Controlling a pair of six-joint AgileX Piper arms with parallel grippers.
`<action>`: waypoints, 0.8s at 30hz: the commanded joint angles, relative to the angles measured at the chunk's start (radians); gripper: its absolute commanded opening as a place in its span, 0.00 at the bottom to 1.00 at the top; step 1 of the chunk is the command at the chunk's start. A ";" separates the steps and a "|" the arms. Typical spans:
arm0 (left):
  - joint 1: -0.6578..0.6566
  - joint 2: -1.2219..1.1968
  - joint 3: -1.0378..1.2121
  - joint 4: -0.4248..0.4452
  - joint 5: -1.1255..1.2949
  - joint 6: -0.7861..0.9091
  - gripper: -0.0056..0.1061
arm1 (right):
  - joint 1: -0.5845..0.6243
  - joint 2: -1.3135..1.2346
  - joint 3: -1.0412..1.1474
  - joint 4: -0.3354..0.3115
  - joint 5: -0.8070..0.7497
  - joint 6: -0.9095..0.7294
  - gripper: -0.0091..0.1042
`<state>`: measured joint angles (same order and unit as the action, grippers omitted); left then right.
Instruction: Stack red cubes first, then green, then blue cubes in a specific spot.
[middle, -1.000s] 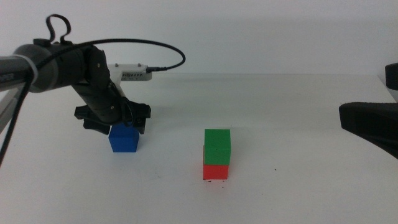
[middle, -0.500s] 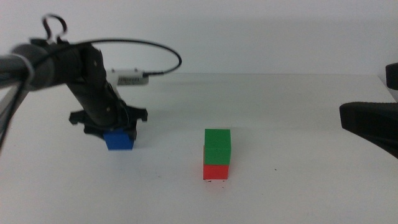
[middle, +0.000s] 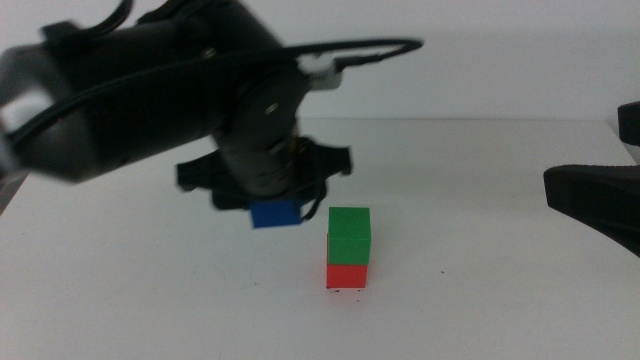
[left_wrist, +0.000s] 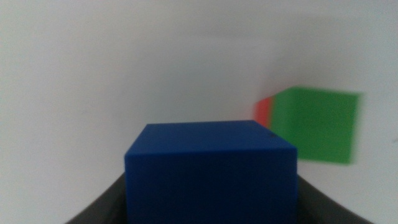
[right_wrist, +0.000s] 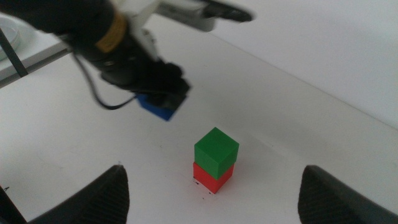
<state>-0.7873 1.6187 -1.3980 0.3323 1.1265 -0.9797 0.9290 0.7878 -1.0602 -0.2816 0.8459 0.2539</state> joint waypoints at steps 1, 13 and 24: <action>-0.016 0.045 -0.087 0.008 0.022 -0.020 0.03 | -0.002 -0.004 0.004 -0.003 -0.008 -0.007 0.90; -0.019 0.327 -0.440 -0.158 0.095 0.146 0.03 | -0.002 -0.004 0.004 -0.003 -0.008 -0.007 0.90; -0.019 0.331 -0.382 -0.127 0.095 0.144 0.03 | -0.002 -0.004 0.004 -0.003 -0.008 -0.007 0.90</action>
<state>-0.8013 1.9559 -1.7925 0.1916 1.2207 -0.8305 0.9290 0.7878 -1.0602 -0.2816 0.8459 0.2539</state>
